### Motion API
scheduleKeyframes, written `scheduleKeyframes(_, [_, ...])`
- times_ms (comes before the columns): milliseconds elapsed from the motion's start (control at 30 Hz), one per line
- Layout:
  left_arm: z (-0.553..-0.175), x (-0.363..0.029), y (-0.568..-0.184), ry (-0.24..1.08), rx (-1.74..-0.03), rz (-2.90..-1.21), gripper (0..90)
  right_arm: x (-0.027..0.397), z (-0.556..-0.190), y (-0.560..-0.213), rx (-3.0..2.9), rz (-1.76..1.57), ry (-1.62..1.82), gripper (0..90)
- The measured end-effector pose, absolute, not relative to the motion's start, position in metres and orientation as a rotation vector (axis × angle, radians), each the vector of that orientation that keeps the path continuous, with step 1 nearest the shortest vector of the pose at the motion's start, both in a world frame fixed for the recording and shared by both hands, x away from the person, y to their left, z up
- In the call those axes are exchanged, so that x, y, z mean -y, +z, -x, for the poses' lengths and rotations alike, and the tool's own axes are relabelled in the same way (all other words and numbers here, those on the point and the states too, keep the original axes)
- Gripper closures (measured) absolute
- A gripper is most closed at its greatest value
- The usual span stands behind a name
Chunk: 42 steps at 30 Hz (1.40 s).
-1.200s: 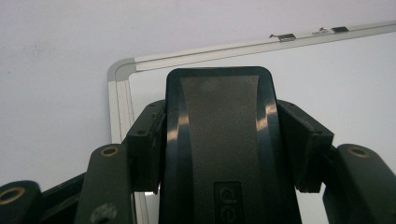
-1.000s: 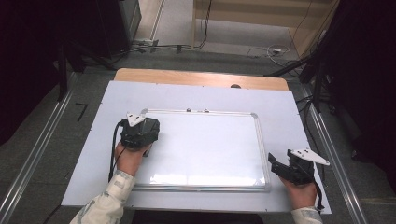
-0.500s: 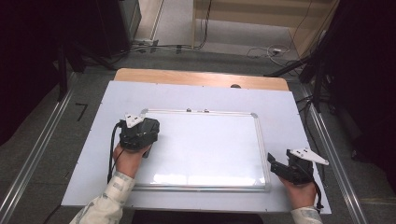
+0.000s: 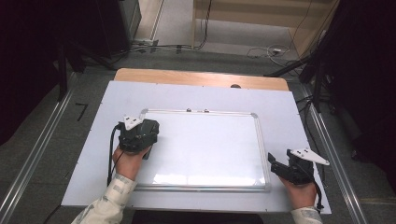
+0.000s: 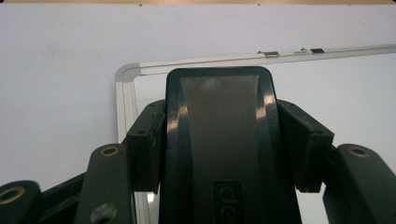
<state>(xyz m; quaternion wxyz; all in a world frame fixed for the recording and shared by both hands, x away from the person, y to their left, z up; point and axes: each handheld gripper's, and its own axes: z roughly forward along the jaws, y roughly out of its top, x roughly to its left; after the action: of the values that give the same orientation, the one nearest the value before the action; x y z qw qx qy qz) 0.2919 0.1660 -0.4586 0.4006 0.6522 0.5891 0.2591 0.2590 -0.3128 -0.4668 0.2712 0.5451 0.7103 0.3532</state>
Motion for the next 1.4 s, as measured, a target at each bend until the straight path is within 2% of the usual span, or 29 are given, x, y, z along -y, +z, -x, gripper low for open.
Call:
scheduleKeyframes(367, [-0.277,-0.163,-0.457,0.665,-1.505,-1.647,40.7,0.314,-0.258,-0.465,-1.904,-1.468,0.953,23.8])
scheduleKeyframes(900, [-0.244,-0.152,-0.479,0.725,-1.605,-1.672,40.5,0.312,-0.258,-0.466,-1.908,-1.465,0.947,23.8])
scheduleKeyframes(1400, [-0.24,-0.15,-0.496,0.737,-1.699,-1.656,39.9,0.311,-0.258,-0.466,-1.913,-1.46,0.944,23.7])
